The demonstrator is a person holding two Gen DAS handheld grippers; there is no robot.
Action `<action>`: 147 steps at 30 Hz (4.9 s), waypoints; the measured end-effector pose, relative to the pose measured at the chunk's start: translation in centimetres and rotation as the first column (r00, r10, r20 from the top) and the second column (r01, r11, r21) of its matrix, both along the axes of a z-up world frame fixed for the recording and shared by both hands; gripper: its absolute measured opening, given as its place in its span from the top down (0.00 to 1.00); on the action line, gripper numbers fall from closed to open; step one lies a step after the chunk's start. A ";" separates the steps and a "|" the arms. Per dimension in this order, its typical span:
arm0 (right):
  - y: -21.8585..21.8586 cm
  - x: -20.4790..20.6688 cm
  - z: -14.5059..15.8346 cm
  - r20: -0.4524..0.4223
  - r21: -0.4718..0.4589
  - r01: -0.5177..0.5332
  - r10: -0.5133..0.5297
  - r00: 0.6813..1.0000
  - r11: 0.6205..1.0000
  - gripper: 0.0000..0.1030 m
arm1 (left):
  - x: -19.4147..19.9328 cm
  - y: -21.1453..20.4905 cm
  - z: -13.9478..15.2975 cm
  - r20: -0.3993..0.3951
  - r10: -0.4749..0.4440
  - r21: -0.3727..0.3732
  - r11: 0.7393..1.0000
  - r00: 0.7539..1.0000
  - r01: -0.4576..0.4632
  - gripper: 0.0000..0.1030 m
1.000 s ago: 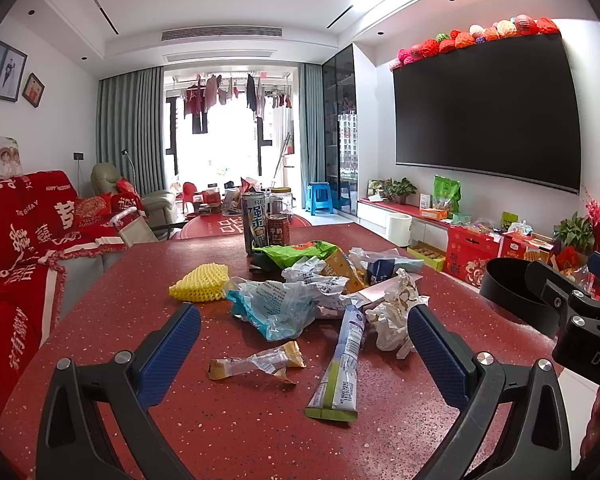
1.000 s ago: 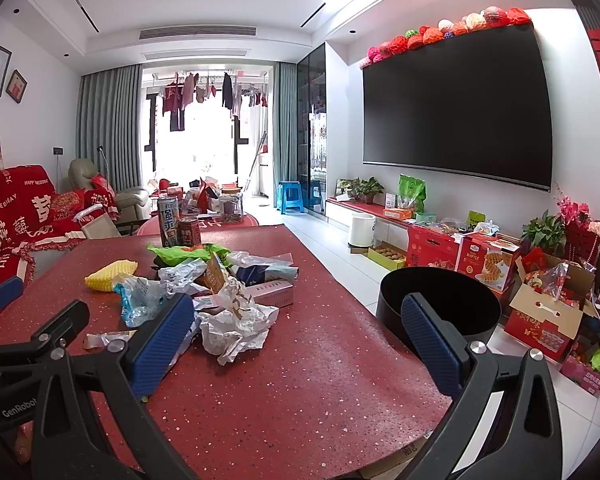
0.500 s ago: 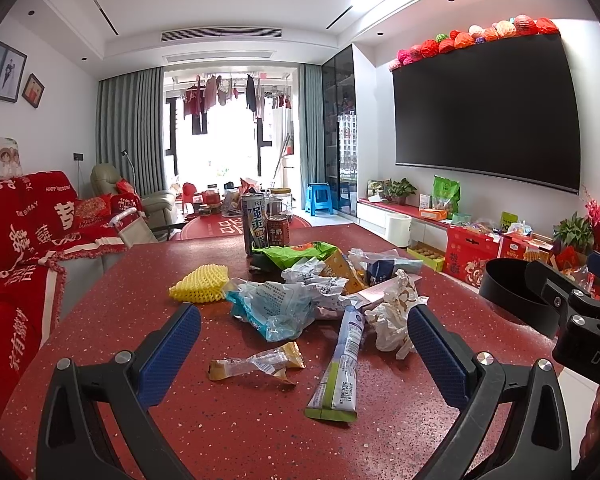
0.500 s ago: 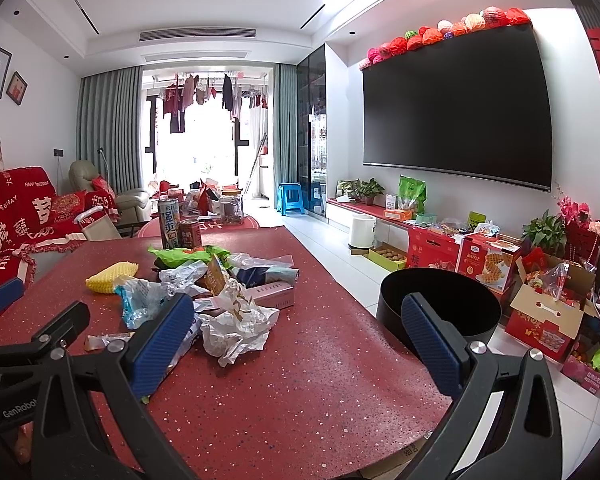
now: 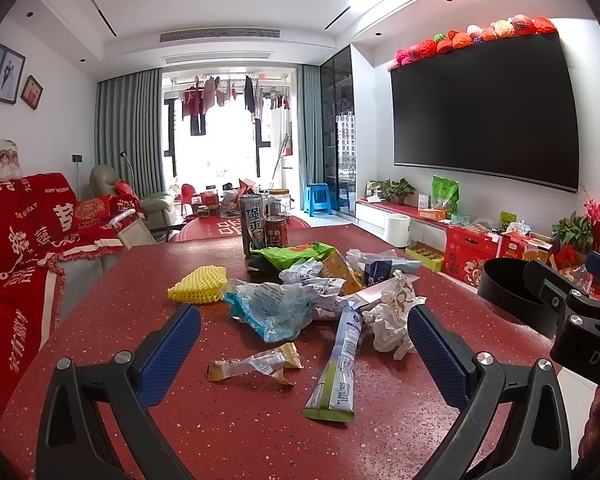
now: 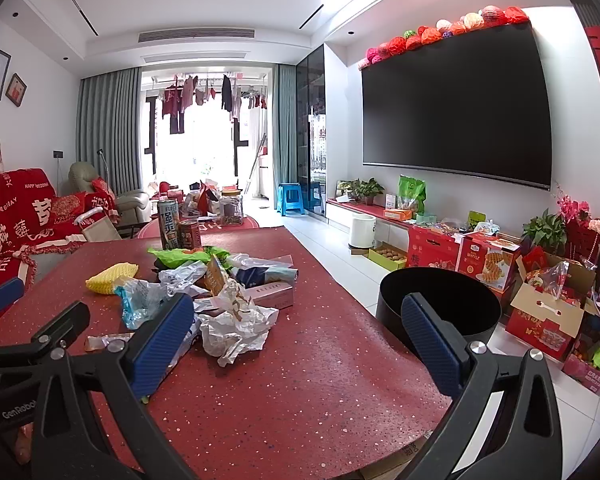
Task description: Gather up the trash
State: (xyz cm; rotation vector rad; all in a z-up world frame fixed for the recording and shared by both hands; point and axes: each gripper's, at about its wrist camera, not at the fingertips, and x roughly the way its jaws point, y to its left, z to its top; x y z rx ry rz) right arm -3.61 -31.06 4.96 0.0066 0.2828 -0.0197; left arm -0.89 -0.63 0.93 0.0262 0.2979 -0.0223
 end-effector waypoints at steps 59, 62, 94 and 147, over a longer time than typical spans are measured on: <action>3.4 8.9 -5.7 -0.419 0.209 -0.184 0.258 0.870 0.960 0.00 | 13.7 8.9 -6.0 -0.460 -0.107 -0.031 0.994 0.881 0.104 0.00; 4.9 9.5 -6.4 -0.454 0.245 -0.215 0.308 0.836 0.945 0.00 | 15.0 7.9 -6.4 -0.477 -0.150 0.013 0.984 0.866 0.178 0.00; 4.2 7.5 -6.2 -0.437 0.456 -0.374 0.569 0.696 0.808 0.72 | 12.0 5.4 -1.3 -0.471 -0.352 -0.103 0.933 0.809 0.346 0.00; -24.2 11.7 -3.2 -0.452 0.488 0.112 0.140 0.881 0.866 0.26 | 21.8 -26.3 2.7 -0.394 -0.567 -0.060 0.801 0.723 0.595 0.00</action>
